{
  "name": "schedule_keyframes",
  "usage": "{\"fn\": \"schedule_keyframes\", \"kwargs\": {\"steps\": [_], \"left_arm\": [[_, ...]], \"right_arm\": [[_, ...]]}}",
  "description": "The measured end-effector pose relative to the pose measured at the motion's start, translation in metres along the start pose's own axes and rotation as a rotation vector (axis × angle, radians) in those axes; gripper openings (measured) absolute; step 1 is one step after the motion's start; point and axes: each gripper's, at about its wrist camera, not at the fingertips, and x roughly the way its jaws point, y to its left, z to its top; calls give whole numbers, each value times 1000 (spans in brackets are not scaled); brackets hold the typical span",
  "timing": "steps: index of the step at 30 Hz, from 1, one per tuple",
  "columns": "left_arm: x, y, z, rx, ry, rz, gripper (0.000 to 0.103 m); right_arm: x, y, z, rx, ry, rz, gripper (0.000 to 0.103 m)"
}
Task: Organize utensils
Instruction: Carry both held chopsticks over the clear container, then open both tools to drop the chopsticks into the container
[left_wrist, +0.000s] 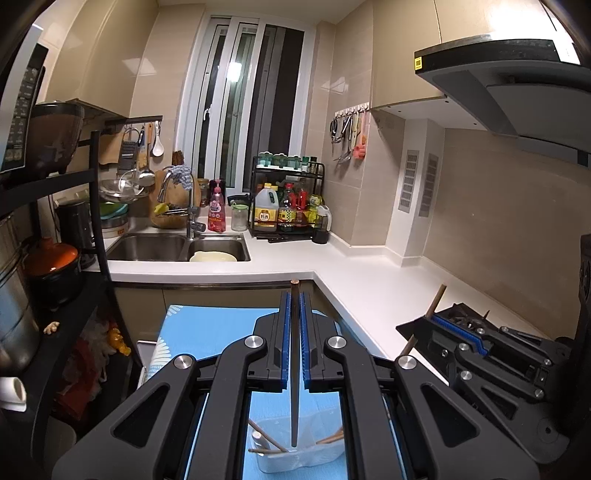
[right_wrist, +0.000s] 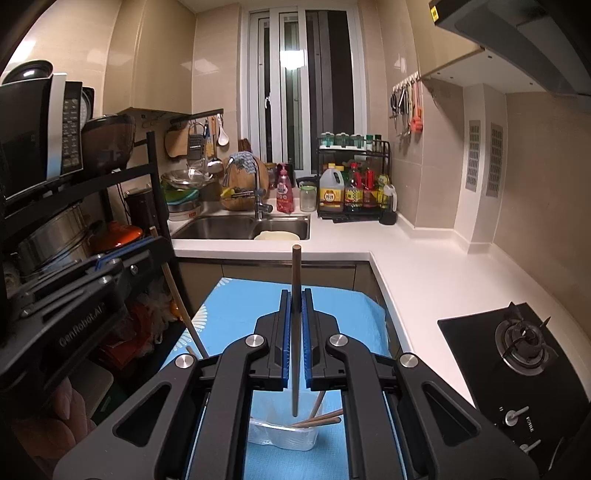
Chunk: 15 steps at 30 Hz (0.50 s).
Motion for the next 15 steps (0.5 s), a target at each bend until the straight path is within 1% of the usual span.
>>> {"fn": "schedule_keyframes", "kwargs": {"steps": [4, 7, 10, 11, 12, 13, 14, 15], "left_arm": [[19, 2, -12, 1, 37, -3, 5], [33, 0, -24, 13, 89, -8, 5], [42, -2, -32, 29, 141, -17, 5], [46, -3, -34, 33, 161, -19, 5], [49, -3, -36, 31, 182, -31, 5], [49, -3, -37, 26, 190, -46, 8], [47, -3, -37, 20, 192, -58, 18], [43, -2, -35, 20, 182, -61, 32]], "right_arm": [[20, -2, -16, -1, 40, 0, 6], [30, -2, -28, -5, 76, -1, 6], [37, -3, -33, 8, 109, 20, 6], [38, -3, -34, 11, 119, 28, 7], [38, -4, -35, 15, 124, 30, 10], [37, -4, -35, 19, 127, 29, 11], [36, -5, -35, 22, 126, 26, 16], [32, -7, -35, 30, 120, 23, 17]]}}
